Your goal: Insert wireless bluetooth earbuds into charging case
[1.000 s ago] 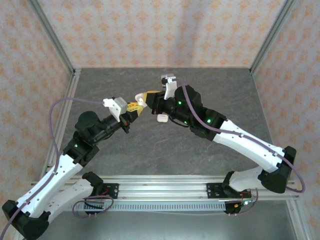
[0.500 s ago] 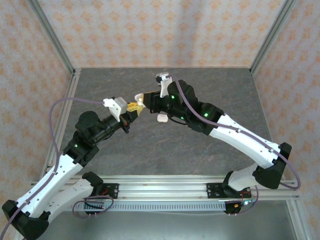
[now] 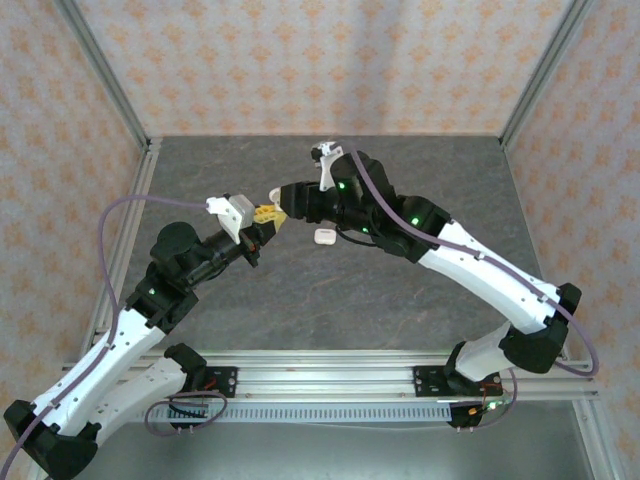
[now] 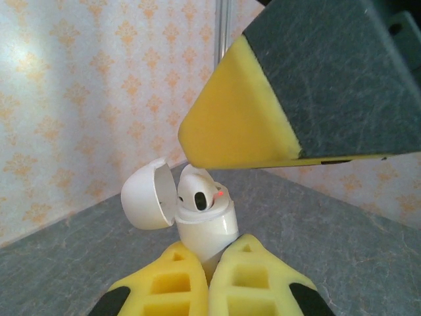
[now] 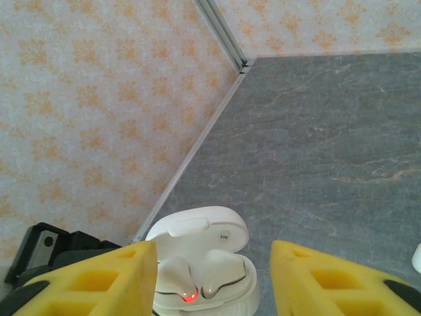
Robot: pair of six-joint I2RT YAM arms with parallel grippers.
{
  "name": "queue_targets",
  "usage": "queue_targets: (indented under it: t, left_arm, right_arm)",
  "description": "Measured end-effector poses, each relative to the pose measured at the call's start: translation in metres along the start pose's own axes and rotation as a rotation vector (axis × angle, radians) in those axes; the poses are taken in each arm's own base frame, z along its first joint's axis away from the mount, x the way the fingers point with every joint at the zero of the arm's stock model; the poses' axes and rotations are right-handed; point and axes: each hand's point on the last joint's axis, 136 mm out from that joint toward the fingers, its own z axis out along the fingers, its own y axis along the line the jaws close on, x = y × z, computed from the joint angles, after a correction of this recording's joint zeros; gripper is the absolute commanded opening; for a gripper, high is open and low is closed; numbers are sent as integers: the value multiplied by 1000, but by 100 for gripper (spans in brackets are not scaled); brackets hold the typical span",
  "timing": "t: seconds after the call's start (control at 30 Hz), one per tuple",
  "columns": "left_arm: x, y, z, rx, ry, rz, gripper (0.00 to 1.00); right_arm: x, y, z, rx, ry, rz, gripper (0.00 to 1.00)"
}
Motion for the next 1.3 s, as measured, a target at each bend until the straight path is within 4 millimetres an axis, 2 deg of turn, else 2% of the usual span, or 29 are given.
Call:
queue_targets:
  t: [0.13,0.3,0.43,0.5,0.6,0.73,0.9,1.1,1.3]
  left_arm:
    - [1,-7,0,39,9,-2,0]
    - [-6,-18,0,105,7,-10,0]
    - [-11,-31,1,179,10,-24,0]
    - [-11,-36,2,209,18,-30,0]
    - [-11,-42,5,249,33,-43,0]
    - [-9,-46,10,284,62,-66,0]
    - [2,-45,14,281,110,-108,0]
    - [0,-45,14,279,117,-139,0]
    - [2,-39,18,236,123,-168,0]
  right_arm:
    - [-11,-2,-8,-9,1,41,51]
    - [-24,-23,-12,-22,18,131,49]
    - [-29,-45,-15,-34,56,230,42]
    - [-28,-49,-14,-57,85,270,37]
    - [-15,-46,-6,-114,163,320,28]
    - [13,-39,12,-204,288,385,20]
    - [21,-41,18,-271,320,424,19]
    - [18,-35,10,-335,297,410,20]
    - [12,-20,-14,-398,265,361,21]
